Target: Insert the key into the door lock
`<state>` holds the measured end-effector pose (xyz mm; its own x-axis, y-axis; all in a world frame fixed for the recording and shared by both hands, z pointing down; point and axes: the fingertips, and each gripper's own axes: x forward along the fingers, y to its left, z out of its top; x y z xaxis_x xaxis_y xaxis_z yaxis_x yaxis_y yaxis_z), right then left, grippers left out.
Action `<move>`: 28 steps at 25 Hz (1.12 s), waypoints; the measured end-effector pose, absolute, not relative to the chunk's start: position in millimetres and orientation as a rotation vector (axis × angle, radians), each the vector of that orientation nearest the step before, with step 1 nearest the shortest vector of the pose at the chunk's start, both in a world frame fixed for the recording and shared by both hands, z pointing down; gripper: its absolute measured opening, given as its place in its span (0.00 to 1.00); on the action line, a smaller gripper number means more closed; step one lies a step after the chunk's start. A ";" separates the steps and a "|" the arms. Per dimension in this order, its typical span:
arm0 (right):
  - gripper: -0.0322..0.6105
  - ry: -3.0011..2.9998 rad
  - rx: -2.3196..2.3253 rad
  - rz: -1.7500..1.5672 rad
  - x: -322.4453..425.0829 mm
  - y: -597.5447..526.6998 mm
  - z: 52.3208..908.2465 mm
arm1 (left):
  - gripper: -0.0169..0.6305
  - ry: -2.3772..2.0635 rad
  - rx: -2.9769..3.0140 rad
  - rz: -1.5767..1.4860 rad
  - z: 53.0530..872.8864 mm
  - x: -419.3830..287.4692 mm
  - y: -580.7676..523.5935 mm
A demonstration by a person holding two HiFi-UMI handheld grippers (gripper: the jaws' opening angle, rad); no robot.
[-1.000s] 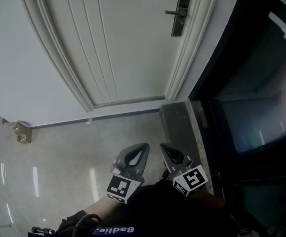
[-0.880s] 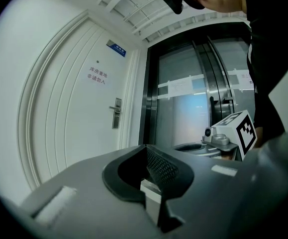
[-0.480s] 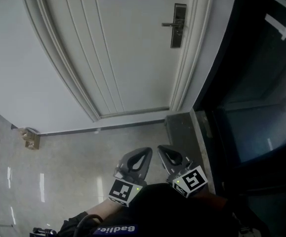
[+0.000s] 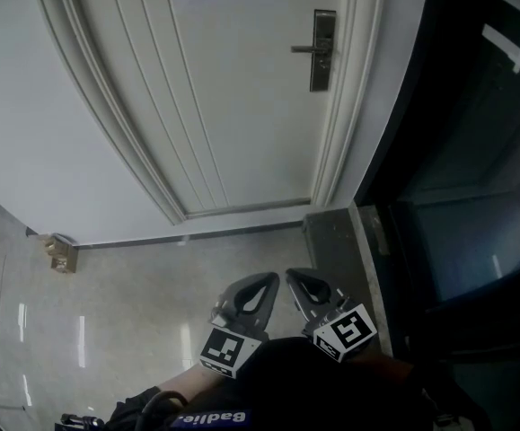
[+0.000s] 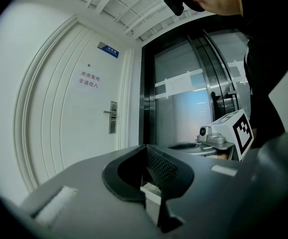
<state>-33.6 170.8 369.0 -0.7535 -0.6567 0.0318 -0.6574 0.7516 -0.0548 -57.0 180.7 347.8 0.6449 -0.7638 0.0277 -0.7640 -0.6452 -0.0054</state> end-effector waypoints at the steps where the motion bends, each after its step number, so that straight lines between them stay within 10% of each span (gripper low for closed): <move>1: 0.05 -2.928 1.094 0.099 -33.9 171.8 369.9 | 0.06 -1.320 2.844 0.044 347.8 -56.6 181.4; 28: 0.05 -2.905 1.028 0.083 -47.1 199.0 373.8 | 0.06 -1.310 2.848 0.040 346.4 -64.4 208.7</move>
